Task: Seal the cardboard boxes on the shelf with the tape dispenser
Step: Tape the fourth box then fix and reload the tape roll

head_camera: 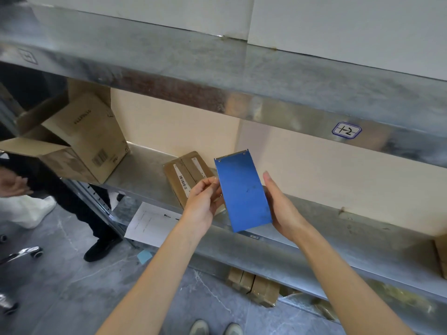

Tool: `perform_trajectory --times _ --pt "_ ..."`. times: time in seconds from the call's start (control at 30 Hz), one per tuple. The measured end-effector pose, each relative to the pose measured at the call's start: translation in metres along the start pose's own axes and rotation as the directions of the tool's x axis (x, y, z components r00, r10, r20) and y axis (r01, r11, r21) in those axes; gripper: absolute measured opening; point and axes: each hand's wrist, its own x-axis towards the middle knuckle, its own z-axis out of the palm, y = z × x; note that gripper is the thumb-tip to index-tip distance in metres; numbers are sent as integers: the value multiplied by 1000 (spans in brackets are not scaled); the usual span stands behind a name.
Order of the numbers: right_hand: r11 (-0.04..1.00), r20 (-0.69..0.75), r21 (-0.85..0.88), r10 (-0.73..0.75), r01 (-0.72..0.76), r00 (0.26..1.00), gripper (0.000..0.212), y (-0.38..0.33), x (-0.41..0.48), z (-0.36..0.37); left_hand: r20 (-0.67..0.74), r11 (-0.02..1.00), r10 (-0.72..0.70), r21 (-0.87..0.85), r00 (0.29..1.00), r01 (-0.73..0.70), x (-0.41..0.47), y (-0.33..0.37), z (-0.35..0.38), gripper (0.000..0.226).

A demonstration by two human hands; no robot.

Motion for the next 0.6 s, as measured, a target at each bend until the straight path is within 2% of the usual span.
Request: perform_trajectory --times 0.2,0.33,0.47,0.6 --pt "992 -81 -104 -86 77 993 57 -1 2 -1 -28 998 13 -59 1000 -15 0 -1 -2 14" --pt "982 -78 -137 -138 126 987 47 2 5 -1 -44 996 16 -83 999 -20 -2 -1 -2 12" --pt "993 -61 -107 -59 53 996 41 6 11 -3 -60 994 19 -105 998 -25 -5 -2 -1 14" --pt "998 28 -63 -22 24 999 54 4 13 0 -94 991 7 -133 996 -20 -7 -3 0 14"
